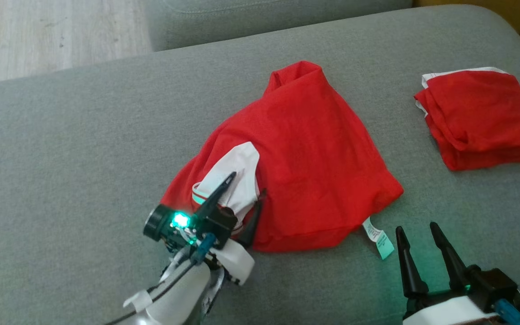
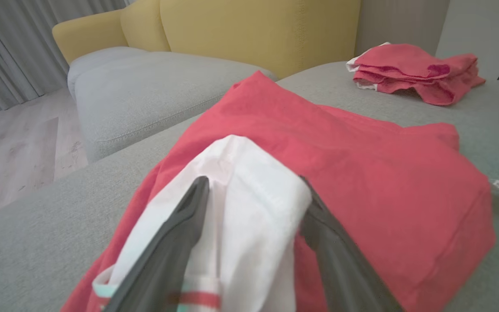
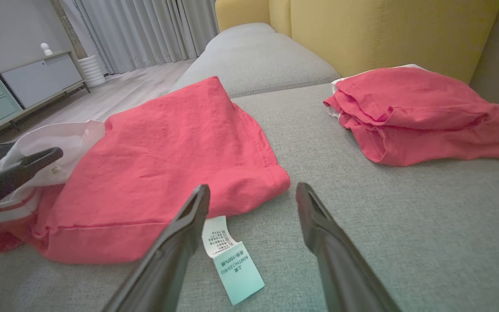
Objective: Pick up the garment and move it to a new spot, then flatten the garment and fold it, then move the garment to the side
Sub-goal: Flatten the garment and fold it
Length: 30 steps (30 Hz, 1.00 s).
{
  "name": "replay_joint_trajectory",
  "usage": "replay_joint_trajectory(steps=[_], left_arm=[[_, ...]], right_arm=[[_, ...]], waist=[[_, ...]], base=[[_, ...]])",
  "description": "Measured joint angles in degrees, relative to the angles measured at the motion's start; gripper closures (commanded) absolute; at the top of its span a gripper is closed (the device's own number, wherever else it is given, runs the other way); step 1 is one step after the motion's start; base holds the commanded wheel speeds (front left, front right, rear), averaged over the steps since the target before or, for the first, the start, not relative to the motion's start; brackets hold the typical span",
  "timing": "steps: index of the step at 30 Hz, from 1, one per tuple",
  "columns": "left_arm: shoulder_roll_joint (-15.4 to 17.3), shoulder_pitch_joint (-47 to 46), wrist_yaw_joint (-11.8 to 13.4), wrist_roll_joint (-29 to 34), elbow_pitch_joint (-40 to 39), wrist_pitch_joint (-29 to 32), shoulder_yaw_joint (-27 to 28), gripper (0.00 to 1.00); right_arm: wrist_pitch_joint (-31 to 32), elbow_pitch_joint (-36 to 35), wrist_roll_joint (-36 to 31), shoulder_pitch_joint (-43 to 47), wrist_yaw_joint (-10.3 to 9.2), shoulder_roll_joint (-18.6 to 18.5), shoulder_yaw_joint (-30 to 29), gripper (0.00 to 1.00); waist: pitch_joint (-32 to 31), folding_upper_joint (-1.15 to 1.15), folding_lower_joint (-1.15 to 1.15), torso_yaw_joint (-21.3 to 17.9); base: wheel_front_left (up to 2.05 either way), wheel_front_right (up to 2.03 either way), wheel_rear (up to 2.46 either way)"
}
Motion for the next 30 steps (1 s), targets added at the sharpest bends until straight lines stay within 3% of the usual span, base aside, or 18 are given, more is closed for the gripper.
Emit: replay_joint_trajectory(steps=[1, 2, 3, 4, 16, 24, 25, 26, 27, 28, 30], left_arm=[[0.0, -0.3, 0.4, -0.6, 0.2, 0.0, 0.0, 0.51], [0.0, -0.5, 0.8, -1.1, 0.3, 0.0, 0.0, 0.67], [0.0, -0.7, 0.8, -1.7, 0.3, 0.0, 0.0, 0.92], [0.0, -0.7, 0.9, -2.4, 0.1, 0.0, 0.1, 1.0], [-0.1, 5.8, -0.2, -10.9, -13.2, -0.1, 7.2, 1.0], [1.2, 18.6, 2.2, -16.8, -19.5, -0.1, 11.8, 1.0], [1.5, 20.3, 2.5, -17.2, -20.1, 0.2, 11.8, 0.78], [1.8, 22.0, 2.9, -17.3, -20.6, 0.5, 11.7, 0.63], [2.1, 23.4, 3.4, -17.5, -21.2, 1.0, 11.6, 0.37], [2.4, 24.5, 3.9, -17.5, -21.8, 1.6, 11.3, 0.0], [3.6, 26.0, 4.9, -16.2, -23.2, 2.4, 10.3, 0.0]], right_arm=[[0.0, 0.0, 0.0, 0.0, 0.0, 0.0, 0.0, 0.0], [0.0, 0.0, 0.0, 0.0, 0.0, -0.1, -0.1, 0.0], [0.0, 0.0, 0.0, 0.0, 0.0, -0.1, -0.1, 0.0], [0.0, 0.0, 0.0, 0.0, 0.0, -0.1, -0.2, 0.0], [0.0, 0.0, 0.0, 0.4, 0.0, -0.1, -0.7, 0.0], [0.0, -0.1, 0.0, 2.8, 0.0, 0.0, -1.2, 0.0], [0.0, -0.1, 0.0, 2.8, 0.0, 0.0, -1.3, 0.0], [0.0, -0.1, 0.0, 2.8, 0.0, 0.0, -1.3, 0.0], [0.0, -0.1, 0.0, 2.8, 0.0, 0.0, -1.4, 0.0], [0.0, -0.2, 0.0, 2.8, 0.0, 0.0, -1.6, 0.0], [0.0, -0.2, 0.0, 2.7, 0.0, 0.0, -1.7, 0.0]], waist=[[0.0, 0.0, 0.0, -0.1], [-0.1, 0.0, 0.0, 0.0], [-0.2, 0.0, 0.0, 0.0], [-0.4, 0.0, -0.01, 0.1], [-3.5, 0.0, -0.01, 3.8], [-4.8, 0.0, -0.02, 7.1], [-4.8, 0.0, -0.02, 7.5], [-4.8, 0.0, -0.02, 7.8], [-4.7, 0.0, -0.01, 8.2], [-4.6, 0.0, -0.01, 8.6], [-4.5, 0.0, -0.01, 9.2]], base=[[0.0, 0.0, 0.0], [0.0, 0.0, 0.0], [0.0, 0.0, 0.0], [0.0, 0.0, 0.0], [0.0, 0.0, 0.0], [0.0, 0.0, 0.0], [0.0, 0.0, 0.0], [0.0, 0.0, 0.0], [0.0, 0.0, 0.0], [0.0, 0.0, 0.0], [0.0, 0.0, 0.0]])
